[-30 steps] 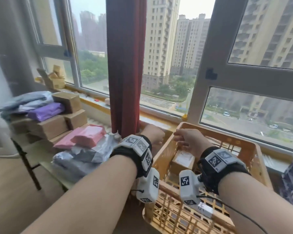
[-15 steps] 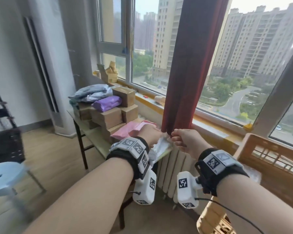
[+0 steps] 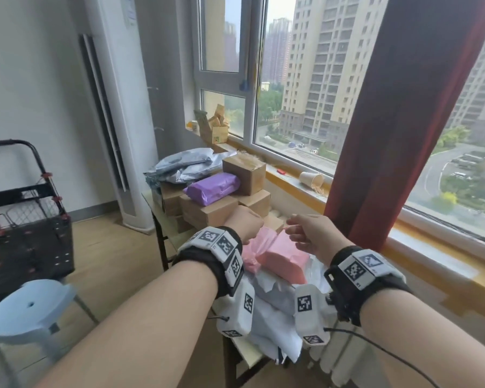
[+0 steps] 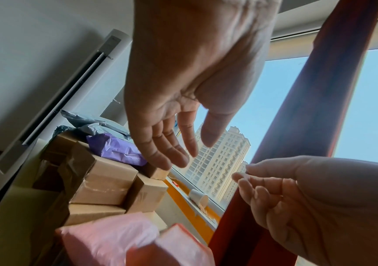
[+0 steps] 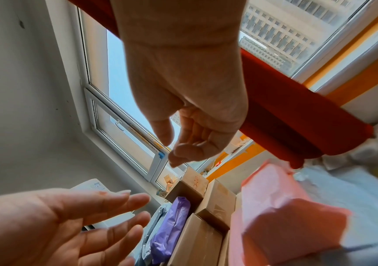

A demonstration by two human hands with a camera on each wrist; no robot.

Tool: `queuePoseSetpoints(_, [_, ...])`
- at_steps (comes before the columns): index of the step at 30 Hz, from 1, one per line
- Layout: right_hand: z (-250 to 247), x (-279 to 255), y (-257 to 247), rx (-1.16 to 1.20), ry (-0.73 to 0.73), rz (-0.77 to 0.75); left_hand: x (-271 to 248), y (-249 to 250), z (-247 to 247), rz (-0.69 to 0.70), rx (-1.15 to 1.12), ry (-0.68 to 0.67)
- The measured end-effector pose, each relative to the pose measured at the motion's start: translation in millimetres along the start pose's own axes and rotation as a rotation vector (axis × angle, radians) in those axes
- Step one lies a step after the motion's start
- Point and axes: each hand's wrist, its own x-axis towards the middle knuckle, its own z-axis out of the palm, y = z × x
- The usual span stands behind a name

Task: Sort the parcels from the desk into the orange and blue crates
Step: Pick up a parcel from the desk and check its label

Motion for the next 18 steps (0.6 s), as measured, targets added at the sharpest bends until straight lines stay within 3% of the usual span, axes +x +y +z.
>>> queuePoseSetpoints(11, [44, 86, -14, -0.04, -0.025, 0.021, 96, -25, -40, -0.077, -0.02, 0.098])
queuePoseSetpoints(18, [62, 127, -24, -0.049, -0.007, 0.031, 150, -28, -54, -0.059, -0.028, 0.084])
